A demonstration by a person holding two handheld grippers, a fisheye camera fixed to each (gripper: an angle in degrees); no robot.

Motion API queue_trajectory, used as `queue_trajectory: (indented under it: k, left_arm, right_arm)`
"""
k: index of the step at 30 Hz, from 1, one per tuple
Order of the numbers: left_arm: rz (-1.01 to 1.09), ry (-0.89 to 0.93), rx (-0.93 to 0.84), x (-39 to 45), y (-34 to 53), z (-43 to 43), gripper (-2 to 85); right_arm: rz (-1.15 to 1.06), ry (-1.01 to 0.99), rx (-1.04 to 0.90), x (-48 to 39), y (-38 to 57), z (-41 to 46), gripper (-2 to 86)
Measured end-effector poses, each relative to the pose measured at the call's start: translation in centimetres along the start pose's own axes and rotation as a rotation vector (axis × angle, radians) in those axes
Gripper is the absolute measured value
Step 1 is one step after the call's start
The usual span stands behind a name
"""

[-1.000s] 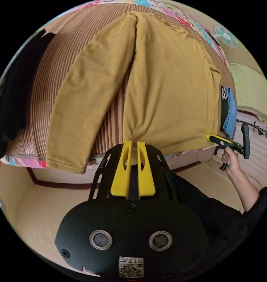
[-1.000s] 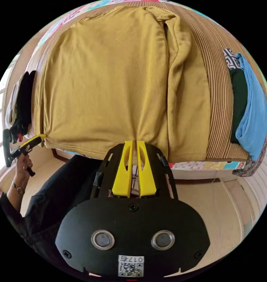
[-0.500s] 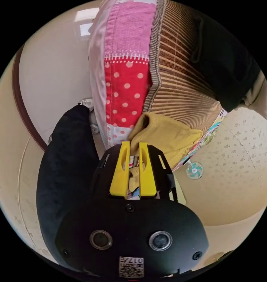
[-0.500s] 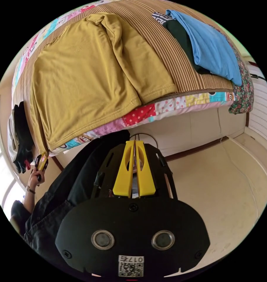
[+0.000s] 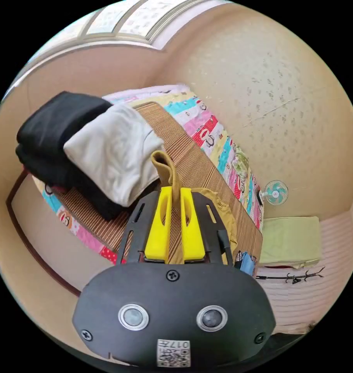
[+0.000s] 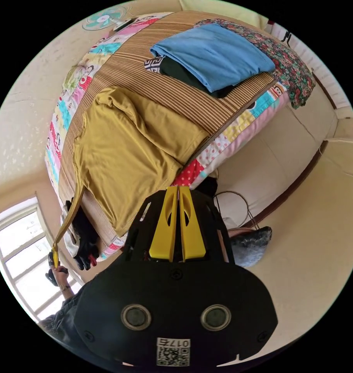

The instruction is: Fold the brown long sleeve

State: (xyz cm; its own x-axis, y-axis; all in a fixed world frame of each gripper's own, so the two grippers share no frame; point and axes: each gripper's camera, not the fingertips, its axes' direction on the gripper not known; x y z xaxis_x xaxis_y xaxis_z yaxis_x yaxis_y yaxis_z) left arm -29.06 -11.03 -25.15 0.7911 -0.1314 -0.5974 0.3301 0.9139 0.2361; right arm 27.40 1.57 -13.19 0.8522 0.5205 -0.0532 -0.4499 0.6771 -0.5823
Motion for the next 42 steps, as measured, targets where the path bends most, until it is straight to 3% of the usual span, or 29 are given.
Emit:
queue_trajectory:
  k: [2,6,8,12,14,20,27,30,32,36,40,42]
  left_arm:
    - [0.143,0.062,0.084,7.8,-0.5,0.8,4.4]
    - [0.326,0.234,0.074,20.0,2.6,6.1,1.2]
    - [0.432,0.290,0.016,27.6,6.9,11.1,-0.3]
    - [0.577,0.360,-0.144,35.1,15.7,19.2,-0.9]
    - [0.635,0.402,-0.363,37.2,22.5,24.5,-1.0]
    - [0.668,0.197,-0.653,33.4,35.7,29.3,-0.8]
    - [0.521,-0.018,-0.641,25.8,35.8,28.2,3.3]
    - [0.477,-0.041,-0.576,24.6,33.1,28.1,5.3]
    - [0.502,-0.047,-0.541,24.9,30.9,29.1,6.1]
    - [0.591,-0.015,-0.535,26.4,28.2,32.4,6.5]
    - [0.698,-0.023,-0.544,27.6,26.6,37.8,7.4]
    - [0.723,-0.038,-0.552,27.6,26.2,40.3,7.9]
  right_arm:
    - [0.035,-0.090,0.031,2.2,-1.2,-1.8,1.2]
    - [0.119,-0.245,0.063,6.4,-3.5,-3.8,2.1]
    - [0.184,-0.349,0.062,9.4,-5.5,-4.5,2.9]
    - [0.247,-0.385,0.005,13.0,-9.0,-4.3,4.3]
    - [0.251,-0.377,-0.068,14.7,-11.7,-3.0,6.1]
    - [0.191,-0.318,-0.306,15.6,-16.5,3.5,10.2]
    - [0.043,-0.401,-0.389,15.9,-19.2,3.3,4.0]
    - [-0.167,-0.508,-0.282,15.3,-21.1,-3.6,3.2]
    - [-0.379,-0.624,-0.096,14.7,-22.8,-11.8,3.1]
    - [-0.651,-0.528,0.124,14.1,-25.3,-21.3,2.9]
    - [-0.516,-0.223,0.219,16.7,-31.0,-22.4,2.7]
    - [-0.383,-0.196,0.194,19.2,-33.5,-20.6,2.7]
